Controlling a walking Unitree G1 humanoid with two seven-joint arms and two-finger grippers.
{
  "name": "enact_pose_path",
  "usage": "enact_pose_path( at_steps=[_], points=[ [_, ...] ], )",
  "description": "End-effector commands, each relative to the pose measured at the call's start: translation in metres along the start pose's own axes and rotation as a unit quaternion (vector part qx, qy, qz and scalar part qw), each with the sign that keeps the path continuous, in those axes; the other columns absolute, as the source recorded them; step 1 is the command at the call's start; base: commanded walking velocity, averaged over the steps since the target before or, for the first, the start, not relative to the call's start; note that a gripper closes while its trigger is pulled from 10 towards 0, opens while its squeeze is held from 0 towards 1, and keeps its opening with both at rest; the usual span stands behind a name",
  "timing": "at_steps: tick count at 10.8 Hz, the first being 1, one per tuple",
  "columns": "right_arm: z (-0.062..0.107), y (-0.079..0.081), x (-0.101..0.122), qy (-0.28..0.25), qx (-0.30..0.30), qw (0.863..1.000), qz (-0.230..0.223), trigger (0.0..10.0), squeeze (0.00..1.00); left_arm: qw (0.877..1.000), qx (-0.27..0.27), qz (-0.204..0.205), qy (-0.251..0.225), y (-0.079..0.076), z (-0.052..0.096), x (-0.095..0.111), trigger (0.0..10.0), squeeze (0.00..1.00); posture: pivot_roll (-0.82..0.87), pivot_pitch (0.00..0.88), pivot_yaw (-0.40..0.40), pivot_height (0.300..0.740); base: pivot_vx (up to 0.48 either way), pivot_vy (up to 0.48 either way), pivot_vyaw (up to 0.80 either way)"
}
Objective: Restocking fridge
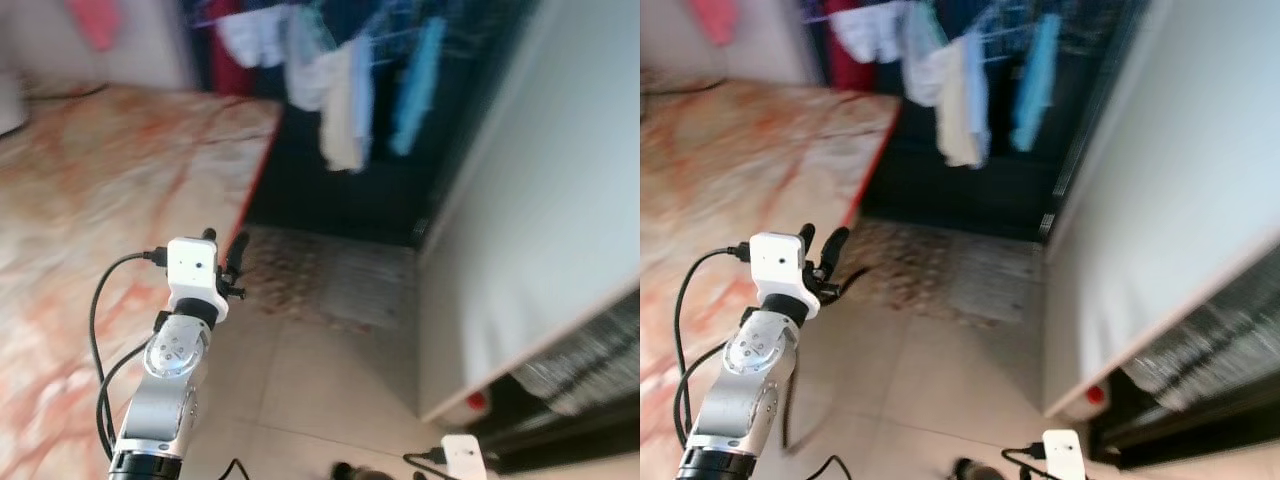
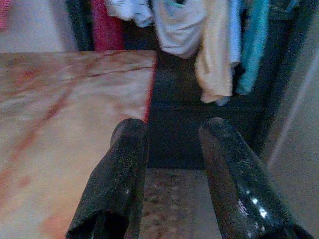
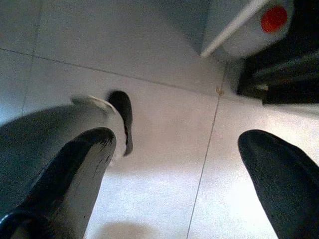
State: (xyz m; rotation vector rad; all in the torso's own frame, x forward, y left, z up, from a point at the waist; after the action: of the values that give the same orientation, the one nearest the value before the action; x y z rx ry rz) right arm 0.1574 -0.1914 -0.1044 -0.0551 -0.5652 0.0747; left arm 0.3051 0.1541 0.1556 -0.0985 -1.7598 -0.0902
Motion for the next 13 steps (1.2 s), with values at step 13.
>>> enact_pose_path(
  at_steps=[13],
  points=[
    [0.0019, 0.0027, -0.0119, 0.022, 0.004, 1.0, 0.0, 10.0, 0.0, 1.0, -0.012, -0.014, 0.011, -0.0006, 0.0018, -0.0097, 10.0, 0.0, -0.14, 0.165, -0.022, 0.74, 0.0, 0.0, -0.46]
  ],
)
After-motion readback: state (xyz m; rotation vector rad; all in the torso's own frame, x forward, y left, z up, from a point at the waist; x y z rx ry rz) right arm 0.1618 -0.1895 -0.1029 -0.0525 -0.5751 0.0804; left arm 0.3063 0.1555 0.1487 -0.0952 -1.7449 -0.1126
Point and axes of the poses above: a point about 5 cm out from each wrist's last joint towards the gripper, its own z axis pointing back from the gripper into the wrist, its own x axis along the axis of the wrist's last joint, y = z × x, the point moved 1 cm from there along -z, pointing out of the wrist towards the gripper, and after that the axes turned 4 degrees about z, right-handed, at the moved point
